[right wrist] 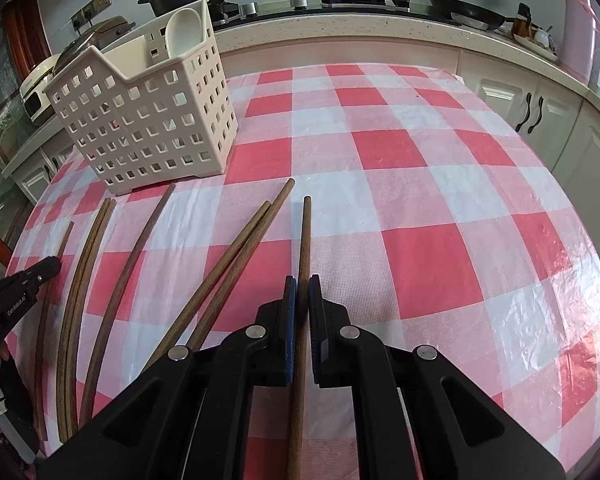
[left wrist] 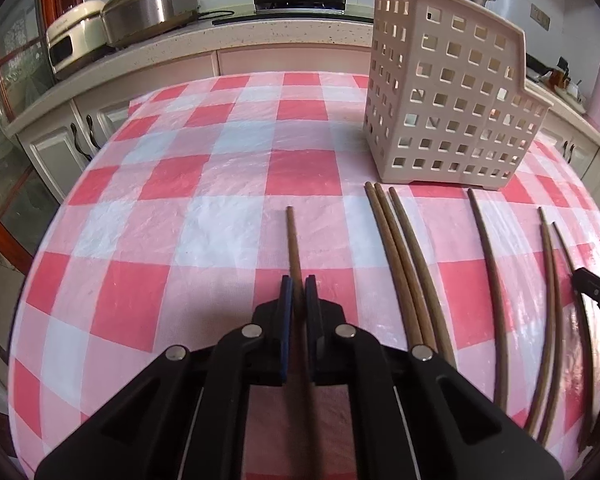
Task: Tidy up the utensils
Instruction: 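Grasp a wooden chopstick with the right tool while the left tool grasps another, then lift both held chopsticks upright and carry them over the basket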
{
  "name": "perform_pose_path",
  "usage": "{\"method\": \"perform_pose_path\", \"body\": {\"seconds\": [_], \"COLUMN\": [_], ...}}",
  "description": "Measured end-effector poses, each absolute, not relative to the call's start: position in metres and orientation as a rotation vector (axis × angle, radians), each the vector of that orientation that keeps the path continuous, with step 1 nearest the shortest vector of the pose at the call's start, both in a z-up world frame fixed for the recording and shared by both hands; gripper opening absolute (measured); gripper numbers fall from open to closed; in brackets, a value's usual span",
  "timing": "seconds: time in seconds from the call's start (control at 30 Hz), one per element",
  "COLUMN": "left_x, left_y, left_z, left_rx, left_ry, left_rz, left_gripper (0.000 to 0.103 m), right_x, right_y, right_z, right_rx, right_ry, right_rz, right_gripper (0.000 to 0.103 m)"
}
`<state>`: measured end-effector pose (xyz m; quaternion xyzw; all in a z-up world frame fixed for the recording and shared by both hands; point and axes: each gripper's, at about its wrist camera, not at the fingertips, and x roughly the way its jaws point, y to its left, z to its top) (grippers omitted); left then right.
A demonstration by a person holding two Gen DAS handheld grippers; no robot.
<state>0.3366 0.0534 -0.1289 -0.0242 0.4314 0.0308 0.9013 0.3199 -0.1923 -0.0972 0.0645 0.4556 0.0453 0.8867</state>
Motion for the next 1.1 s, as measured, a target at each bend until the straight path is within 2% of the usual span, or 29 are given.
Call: {"method": "perform_pose_path", "body": {"seconds": [1.1], "left_x": [0.22], "left_y": [0.045], "left_z": [-0.016], "left_rx": [-0.062], "left_ry": [0.523], "left_rz": [-0.002], "left_gripper": [0.006], "right_x": [0.223], "right_y": [-0.174], "right_z": [0.017], "right_rx": [0.098], "right_ry": [0.578], "right_rz": [0.186], "right_gripper": [0.006]}}
